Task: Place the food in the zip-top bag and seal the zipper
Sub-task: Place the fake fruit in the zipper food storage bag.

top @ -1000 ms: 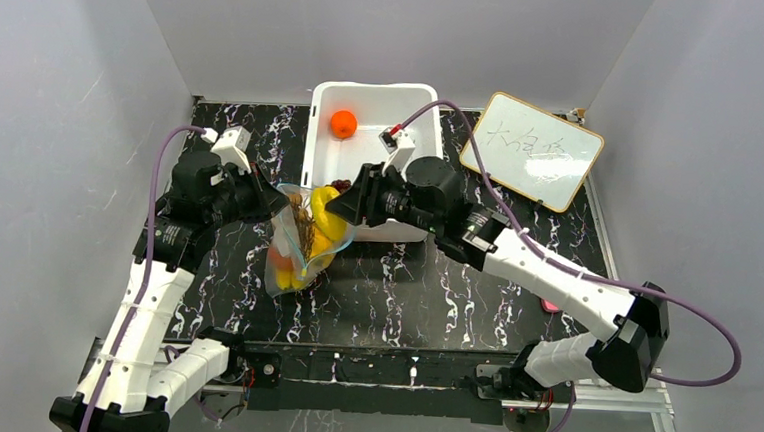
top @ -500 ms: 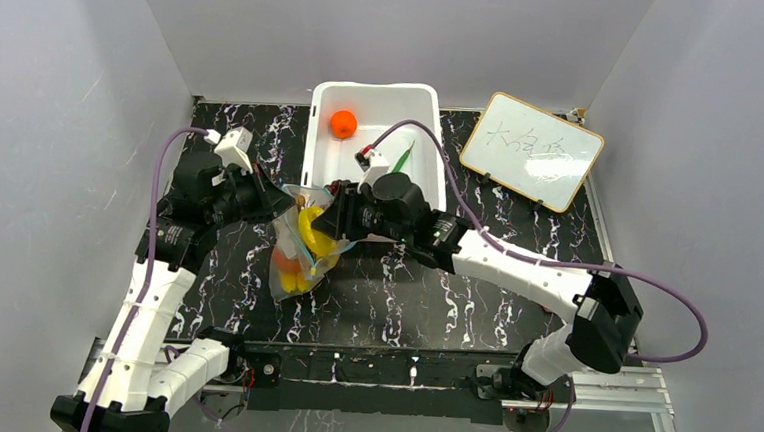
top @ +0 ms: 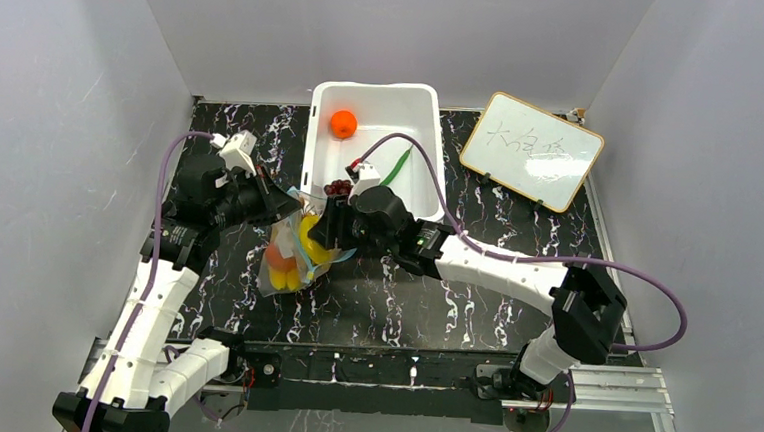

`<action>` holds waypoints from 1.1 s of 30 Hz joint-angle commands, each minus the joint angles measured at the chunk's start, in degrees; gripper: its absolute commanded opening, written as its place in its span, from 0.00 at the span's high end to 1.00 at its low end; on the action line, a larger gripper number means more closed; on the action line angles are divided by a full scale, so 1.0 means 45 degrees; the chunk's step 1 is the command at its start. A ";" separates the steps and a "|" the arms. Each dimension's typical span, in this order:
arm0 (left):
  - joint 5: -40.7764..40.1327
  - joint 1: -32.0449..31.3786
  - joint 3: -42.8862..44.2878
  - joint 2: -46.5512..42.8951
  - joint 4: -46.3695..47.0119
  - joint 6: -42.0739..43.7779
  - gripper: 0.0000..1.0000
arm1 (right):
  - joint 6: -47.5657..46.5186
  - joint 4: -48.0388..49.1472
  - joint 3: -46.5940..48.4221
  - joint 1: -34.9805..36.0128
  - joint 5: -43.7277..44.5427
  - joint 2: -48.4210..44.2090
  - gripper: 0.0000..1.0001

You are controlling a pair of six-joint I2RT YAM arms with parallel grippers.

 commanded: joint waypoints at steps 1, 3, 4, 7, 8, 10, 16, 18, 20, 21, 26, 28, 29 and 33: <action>0.0575 -0.0045 0.0088 -0.0325 0.0721 -0.0141 1.00 | -0.1197 0.0240 0.0488 0.0061 0.0098 -0.0410 0.48; 0.0586 -0.0046 0.0090 -0.0313 0.0697 -0.0118 1.00 | -0.2243 -0.0088 0.0571 0.0062 -0.0171 -0.0746 0.37; 0.0601 -0.0036 0.0090 -0.0314 0.0696 -0.0116 1.00 | -0.2769 -0.0150 0.0524 0.0062 -0.0384 -0.0940 0.32; 0.0854 -0.0035 0.0170 -0.0233 0.0739 -0.0116 1.00 | -0.4513 -0.0397 0.0292 0.0059 -0.1050 -0.1714 0.24; 0.0901 -0.0034 0.0227 -0.0204 0.0726 -0.0084 1.00 | -0.5120 -0.0575 0.0274 0.0062 -0.1241 -0.1977 0.23; 0.0970 -0.0045 0.0265 -0.0148 0.0697 -0.0051 1.00 | -0.6396 -0.0967 0.0228 0.0062 -0.1954 -0.2543 0.22; 0.1592 -0.0045 0.0248 0.0061 0.0746 -0.0014 1.00 | -1.0533 -0.1765 -0.0709 0.0062 -0.4446 -0.4048 0.23; 0.1899 -0.0045 0.0364 0.0200 0.0683 0.0019 1.00 | -1.1804 -0.2019 -0.1095 0.0062 -0.4986 -0.4380 0.24; 0.2056 -0.0044 0.0411 0.0237 0.0640 0.0064 1.00 | -1.2870 -0.2178 -0.1428 0.0062 -0.5118 -0.4599 0.25; 0.2074 -0.0045 0.0389 0.0248 0.0621 0.0106 1.00 | -1.3444 -0.2196 -0.1636 0.0059 -0.5077 -0.4637 0.27; 0.2257 -0.0036 0.0299 0.0240 0.0501 0.0186 1.00 | -1.4853 -0.2224 -0.2151 0.0059 -0.4953 -0.4338 0.41; 0.2390 -0.0038 0.0333 0.0225 0.0501 0.0196 1.00 | -1.5062 -0.1884 -0.2318 0.0052 -0.5043 -0.4131 0.49; 0.2416 -0.0035 0.0353 0.0229 0.0486 0.0228 1.00 | -1.5143 -0.1578 -0.2437 0.0061 -0.5038 -0.4032 0.51; 0.2420 -0.0039 0.0344 0.0203 0.0406 0.0332 1.00 | -1.5432 -0.0486 -0.2737 0.0062 -0.5249 -0.3708 0.52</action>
